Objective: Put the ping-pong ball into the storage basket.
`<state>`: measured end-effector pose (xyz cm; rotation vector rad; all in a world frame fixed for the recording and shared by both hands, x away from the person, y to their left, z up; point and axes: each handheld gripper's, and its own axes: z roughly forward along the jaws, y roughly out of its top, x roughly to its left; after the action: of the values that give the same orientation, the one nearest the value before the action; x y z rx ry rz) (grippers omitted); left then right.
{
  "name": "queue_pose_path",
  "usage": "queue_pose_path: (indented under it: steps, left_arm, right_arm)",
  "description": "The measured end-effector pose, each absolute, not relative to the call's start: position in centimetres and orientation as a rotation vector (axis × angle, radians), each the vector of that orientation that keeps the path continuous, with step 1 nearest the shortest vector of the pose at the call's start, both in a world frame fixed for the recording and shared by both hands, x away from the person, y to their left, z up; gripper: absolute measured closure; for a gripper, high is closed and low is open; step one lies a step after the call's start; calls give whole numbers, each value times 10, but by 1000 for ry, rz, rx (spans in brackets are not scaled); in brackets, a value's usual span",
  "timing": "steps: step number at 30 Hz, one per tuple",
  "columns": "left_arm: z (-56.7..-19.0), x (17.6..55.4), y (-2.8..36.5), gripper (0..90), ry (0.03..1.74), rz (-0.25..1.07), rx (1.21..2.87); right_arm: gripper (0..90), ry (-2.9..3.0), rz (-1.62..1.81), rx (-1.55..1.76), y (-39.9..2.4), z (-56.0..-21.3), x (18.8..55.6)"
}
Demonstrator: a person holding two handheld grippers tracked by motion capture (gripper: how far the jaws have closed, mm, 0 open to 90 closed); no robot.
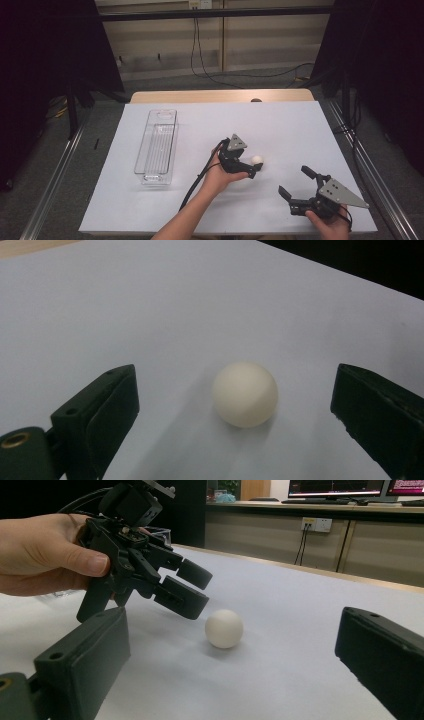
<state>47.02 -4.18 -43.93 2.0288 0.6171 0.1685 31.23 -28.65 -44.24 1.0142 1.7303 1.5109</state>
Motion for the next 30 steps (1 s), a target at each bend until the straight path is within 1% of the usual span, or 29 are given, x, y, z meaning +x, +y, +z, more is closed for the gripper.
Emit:
queue_pose_path:
  steps: [8, 20, 24, 30]
  left_arm:
    - [-440, 474, -45, 54, 612, 169, 2047]
    - [-439, 476, -46, 55, 599, 210, 2073]
    - [-441, 476, -49, 65, 581, 209, 2080]
    - [-443, 477, -54, 119, 560, 216, 2102]
  right_arm:
    - [8, 1731, 1514, 1014, -286, -443, 313]
    - [8, 1735, 1514, 1029, -287, -443, 313]
    - [8, 1729, 1518, 1037, -287, -443, 313]
    - [8, 1722, 1521, 1029, -287, -443, 313]
